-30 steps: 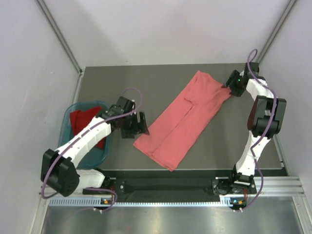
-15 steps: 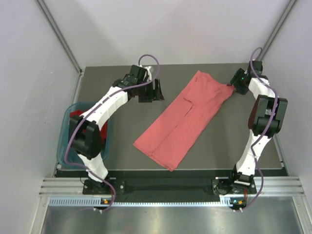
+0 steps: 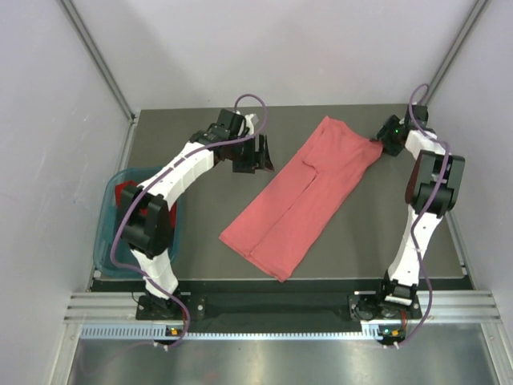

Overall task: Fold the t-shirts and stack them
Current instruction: Fold the tshirt

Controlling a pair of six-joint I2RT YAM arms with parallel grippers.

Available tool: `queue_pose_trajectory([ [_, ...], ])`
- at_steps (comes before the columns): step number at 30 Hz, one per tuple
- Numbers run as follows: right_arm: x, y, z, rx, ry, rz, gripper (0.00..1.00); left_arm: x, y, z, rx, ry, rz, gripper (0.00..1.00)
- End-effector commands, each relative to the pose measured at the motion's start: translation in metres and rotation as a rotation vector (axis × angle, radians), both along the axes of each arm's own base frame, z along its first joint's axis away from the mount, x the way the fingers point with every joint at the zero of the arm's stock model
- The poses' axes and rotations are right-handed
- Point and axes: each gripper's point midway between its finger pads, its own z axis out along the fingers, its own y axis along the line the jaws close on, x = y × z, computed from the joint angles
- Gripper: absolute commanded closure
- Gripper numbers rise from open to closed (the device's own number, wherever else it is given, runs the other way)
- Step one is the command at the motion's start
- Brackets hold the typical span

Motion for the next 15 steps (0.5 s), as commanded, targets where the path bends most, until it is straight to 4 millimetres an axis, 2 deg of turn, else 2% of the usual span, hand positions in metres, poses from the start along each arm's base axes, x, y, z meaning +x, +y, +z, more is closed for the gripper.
queue_pose_trajectory([
  [1,0.029,-0.001,0.022,0.03,-0.131,-0.015,0.45,0.005,-0.002,0.011,-0.01,-0.032,-0.029,0.24],
  [2,0.029,-0.001,0.018,0.041,-0.141,-0.022,0.47,0.005,-0.002,0.011,-0.01,-0.03,-0.028,0.24],
  [3,0.039,-0.004,0.027,0.033,-0.21,-0.027,0.51,0.006,-0.001,0.011,-0.01,-0.03,-0.027,0.24],
  [5,0.045,-0.004,0.02,0.07,-0.232,-0.04,0.53,0.005,-0.001,0.009,-0.011,-0.024,-0.026,0.24],
  [6,0.047,-0.002,0.017,0.09,-0.237,-0.035,0.66,0.005,0.0,0.008,-0.012,-0.021,-0.025,0.24],
  [7,0.055,-0.004,0.021,0.101,-0.27,-0.033,0.75,0.004,0.0,0.007,-0.013,-0.017,-0.025,0.24],
  [8,0.06,-0.004,0.018,0.125,-0.275,-0.04,0.89,0.004,0.0,0.005,-0.011,-0.013,-0.025,0.24],
  [15,0.083,-0.01,0.015,0.175,-0.32,-0.09,0.91,-0.003,0.002,-0.003,-0.02,0.017,-0.015,0.24],
])
